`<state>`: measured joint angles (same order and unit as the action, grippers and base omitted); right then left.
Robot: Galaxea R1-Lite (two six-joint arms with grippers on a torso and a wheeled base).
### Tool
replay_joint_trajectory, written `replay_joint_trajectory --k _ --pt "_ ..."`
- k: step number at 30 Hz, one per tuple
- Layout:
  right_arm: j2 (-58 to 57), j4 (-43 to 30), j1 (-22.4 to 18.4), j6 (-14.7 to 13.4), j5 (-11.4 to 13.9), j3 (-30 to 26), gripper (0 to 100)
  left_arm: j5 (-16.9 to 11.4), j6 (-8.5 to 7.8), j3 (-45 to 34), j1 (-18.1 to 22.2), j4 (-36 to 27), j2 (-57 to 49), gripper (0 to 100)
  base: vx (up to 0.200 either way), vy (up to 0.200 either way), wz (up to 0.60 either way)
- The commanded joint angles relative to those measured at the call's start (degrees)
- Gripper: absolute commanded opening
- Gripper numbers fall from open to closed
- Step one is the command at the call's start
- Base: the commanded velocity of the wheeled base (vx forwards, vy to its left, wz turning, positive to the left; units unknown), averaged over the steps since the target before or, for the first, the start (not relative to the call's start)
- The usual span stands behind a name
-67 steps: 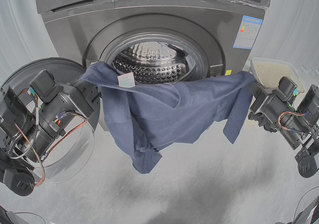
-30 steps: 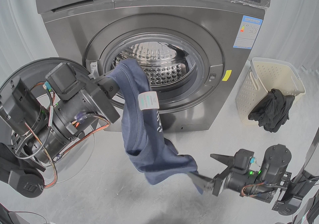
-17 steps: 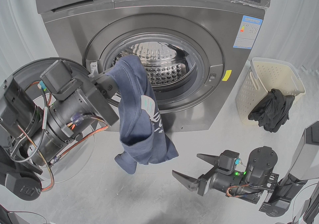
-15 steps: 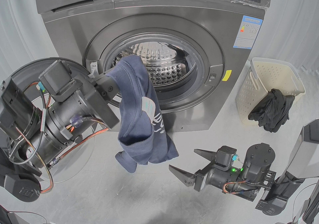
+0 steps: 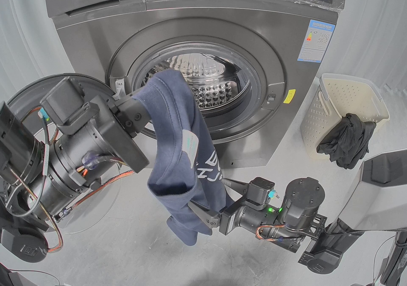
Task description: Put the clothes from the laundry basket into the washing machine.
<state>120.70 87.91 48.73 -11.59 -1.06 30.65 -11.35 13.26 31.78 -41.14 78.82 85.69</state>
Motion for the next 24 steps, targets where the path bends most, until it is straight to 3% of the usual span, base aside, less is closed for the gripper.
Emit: replay_joint_trajectory --k 1,14,24 --pt "2.79 0.07 -0.39 -0.01 0.01 3.19 100 -0.08 0.01 -0.05 -0.08 0.01 -0.08 0 0.000 0.000 0.00" --pt "11.40 -0.72 -5.31 1.75 0.36 15.14 100 -0.25 -0.08 -0.40 -0.52 0.01 -0.17 0 0.000 0.000 0.00" --pt "17.73 -0.02 -5.57 1.84 1.59 20.51 100 -0.34 0.01 -0.23 -0.69 0.01 -0.17 0 0.000 0.000 0.00"
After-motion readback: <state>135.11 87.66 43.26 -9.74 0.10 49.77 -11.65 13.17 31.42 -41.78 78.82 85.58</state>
